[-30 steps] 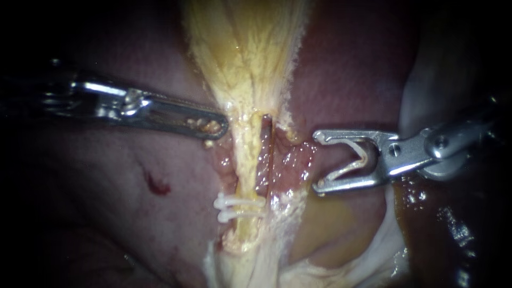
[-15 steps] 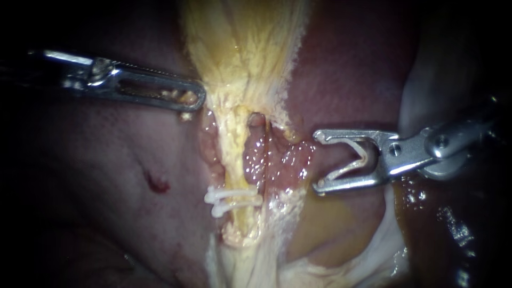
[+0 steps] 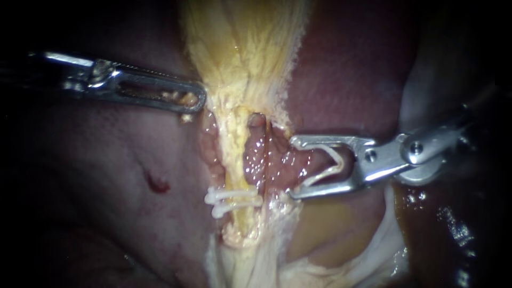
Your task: Clipping third clip left tube
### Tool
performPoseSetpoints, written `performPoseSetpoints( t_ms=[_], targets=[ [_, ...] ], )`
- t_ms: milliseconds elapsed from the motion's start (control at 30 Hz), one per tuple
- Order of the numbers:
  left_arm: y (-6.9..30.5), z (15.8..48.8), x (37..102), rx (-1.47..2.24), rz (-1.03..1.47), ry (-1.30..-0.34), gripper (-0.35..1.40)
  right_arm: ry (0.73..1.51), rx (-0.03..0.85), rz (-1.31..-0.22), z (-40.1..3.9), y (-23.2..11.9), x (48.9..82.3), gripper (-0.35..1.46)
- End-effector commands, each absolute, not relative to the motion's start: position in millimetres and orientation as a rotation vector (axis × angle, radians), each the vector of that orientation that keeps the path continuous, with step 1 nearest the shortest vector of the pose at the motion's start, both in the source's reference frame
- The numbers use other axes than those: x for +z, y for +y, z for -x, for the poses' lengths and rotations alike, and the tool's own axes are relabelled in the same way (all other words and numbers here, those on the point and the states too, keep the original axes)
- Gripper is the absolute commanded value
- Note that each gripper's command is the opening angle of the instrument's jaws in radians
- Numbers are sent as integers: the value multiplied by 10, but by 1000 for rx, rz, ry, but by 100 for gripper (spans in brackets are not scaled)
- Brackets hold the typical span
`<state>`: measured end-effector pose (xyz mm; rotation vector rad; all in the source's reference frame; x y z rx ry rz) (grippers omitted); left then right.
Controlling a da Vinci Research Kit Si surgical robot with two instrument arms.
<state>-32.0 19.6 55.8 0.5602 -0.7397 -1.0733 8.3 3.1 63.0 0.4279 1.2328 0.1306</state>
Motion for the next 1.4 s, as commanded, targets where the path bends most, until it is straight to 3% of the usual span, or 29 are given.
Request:
performPoseSetpoints(
  t_ms=[33, 467, 800, 1400],
  targets=[
    [196, 320, 558, -1073, -560, -740, -35, 1232, 134, -429, -86, 30, 630, 50],
    [195, 320, 559, -1073, -559, -740, -35, 1284, 259, -570, -116, 27, 644, 50],
    [195, 320, 559, -1073, -559, -740, -35, 1338, 327, -665, -127, 31, 683, 50],
    [194, 320, 560, -1073, -559, -740, -35, 1361, 366, -736, -128, 41, 730, 50]
  ],
)
